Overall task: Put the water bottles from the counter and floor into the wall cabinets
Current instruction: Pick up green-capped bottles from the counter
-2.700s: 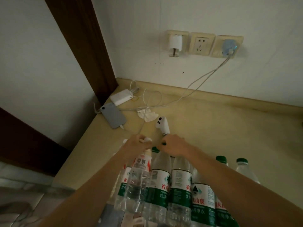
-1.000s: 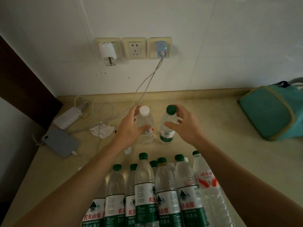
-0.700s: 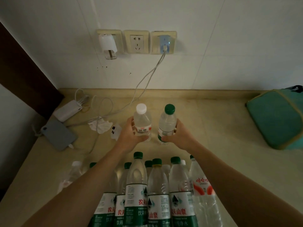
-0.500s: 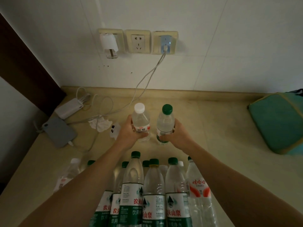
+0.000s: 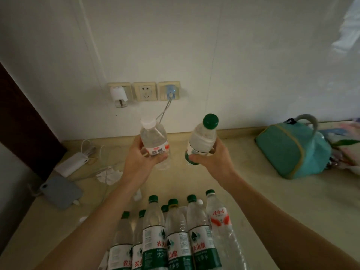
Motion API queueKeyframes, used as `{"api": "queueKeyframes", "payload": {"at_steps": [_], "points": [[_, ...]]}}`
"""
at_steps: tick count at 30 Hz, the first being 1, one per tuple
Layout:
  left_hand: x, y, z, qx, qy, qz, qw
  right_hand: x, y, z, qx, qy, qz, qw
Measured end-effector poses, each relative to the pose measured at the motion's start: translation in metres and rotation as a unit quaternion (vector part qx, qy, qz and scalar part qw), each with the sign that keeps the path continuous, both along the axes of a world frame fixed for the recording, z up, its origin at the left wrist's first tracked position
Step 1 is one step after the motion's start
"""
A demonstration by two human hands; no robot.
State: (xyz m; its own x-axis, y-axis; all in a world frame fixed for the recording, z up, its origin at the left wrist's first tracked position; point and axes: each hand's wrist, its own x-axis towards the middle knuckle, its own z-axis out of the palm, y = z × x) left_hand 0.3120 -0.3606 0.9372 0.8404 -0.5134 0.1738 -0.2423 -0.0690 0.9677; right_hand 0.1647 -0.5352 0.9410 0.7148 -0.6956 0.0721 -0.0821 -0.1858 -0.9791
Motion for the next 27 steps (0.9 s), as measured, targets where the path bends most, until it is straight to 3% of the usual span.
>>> {"api": "queueKeyframes", "payload": {"at_steps": [8, 17, 22, 27], "points": [[-0.048, 0.019, 0.150, -0.134, -0.101, -0.051, 0.985, -0.059, 0.048, 0.148, -0.118, -0.157, -0.061, 0.979], [-0.087, 0.022, 0.325, -0.288, -0.228, -0.065, 0.928, -0.092, 0.057, 0.317, -0.191, -0.306, -0.091, 0.928], [-0.091, 0.004, 0.403, -0.303, -0.284, -0.076, 0.906, -0.096, 0.036, 0.393, -0.225, -0.336, -0.074, 0.912], [-0.089, -0.042, 0.450, -0.270, -0.287, -0.052, 0.918, -0.081, -0.005, 0.443, -0.226, -0.310, -0.070, 0.921]]}}
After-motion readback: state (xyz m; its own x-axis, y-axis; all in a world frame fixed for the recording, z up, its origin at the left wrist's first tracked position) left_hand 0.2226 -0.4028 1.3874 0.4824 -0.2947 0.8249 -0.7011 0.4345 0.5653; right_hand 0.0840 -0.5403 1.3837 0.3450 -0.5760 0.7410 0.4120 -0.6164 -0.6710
